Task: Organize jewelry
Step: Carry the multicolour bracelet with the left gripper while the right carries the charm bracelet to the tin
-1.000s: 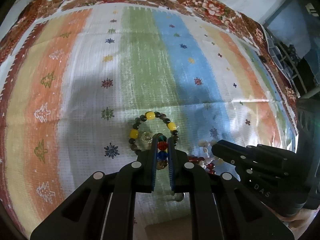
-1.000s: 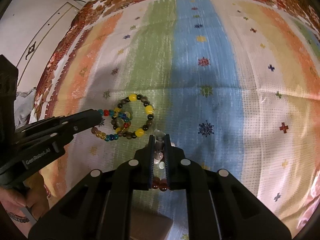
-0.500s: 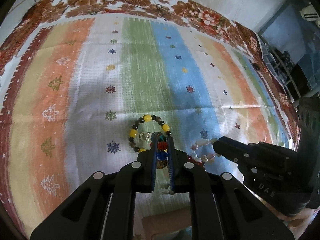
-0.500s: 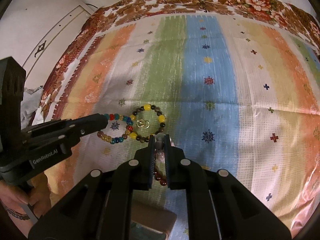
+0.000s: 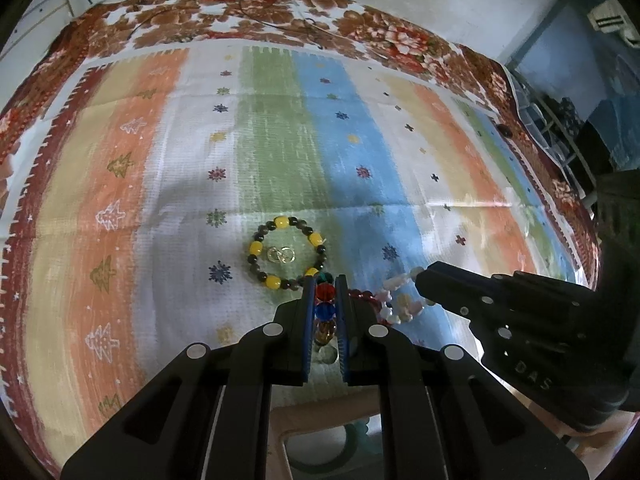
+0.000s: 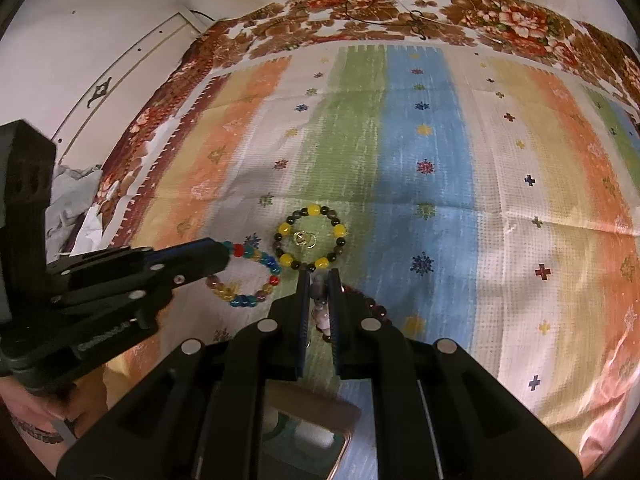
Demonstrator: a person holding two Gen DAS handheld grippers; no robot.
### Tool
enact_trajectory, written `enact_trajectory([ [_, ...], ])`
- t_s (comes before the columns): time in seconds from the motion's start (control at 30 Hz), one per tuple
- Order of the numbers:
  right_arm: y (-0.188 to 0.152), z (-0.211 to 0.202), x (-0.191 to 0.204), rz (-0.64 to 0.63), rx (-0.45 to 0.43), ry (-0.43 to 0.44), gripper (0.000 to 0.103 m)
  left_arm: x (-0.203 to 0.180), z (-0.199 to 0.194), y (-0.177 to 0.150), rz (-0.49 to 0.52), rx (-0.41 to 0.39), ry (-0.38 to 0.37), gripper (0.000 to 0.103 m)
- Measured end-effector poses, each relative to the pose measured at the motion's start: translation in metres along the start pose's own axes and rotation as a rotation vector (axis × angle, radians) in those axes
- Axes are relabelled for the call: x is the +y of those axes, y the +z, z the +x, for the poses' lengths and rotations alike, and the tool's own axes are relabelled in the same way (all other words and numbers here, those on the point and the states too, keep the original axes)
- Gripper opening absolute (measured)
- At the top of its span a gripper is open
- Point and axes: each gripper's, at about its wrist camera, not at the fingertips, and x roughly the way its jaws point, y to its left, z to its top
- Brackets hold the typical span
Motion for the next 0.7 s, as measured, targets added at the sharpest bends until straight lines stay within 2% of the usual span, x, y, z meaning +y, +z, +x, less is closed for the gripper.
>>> enact_trajectory([
  [0.27,-0.010,-0.020,0.011,-0.040,-0.030,0.010,0.010,-0.008,-0.005,-0.009,0.016,-0.012,0.002,0.009],
  [0.7,-0.026,-0.036,0.019,-0.040,-0.039,0.048,0.010,-0.022,-0.035,-0.032,0.031,-0.071,-0.050,0.009],
])
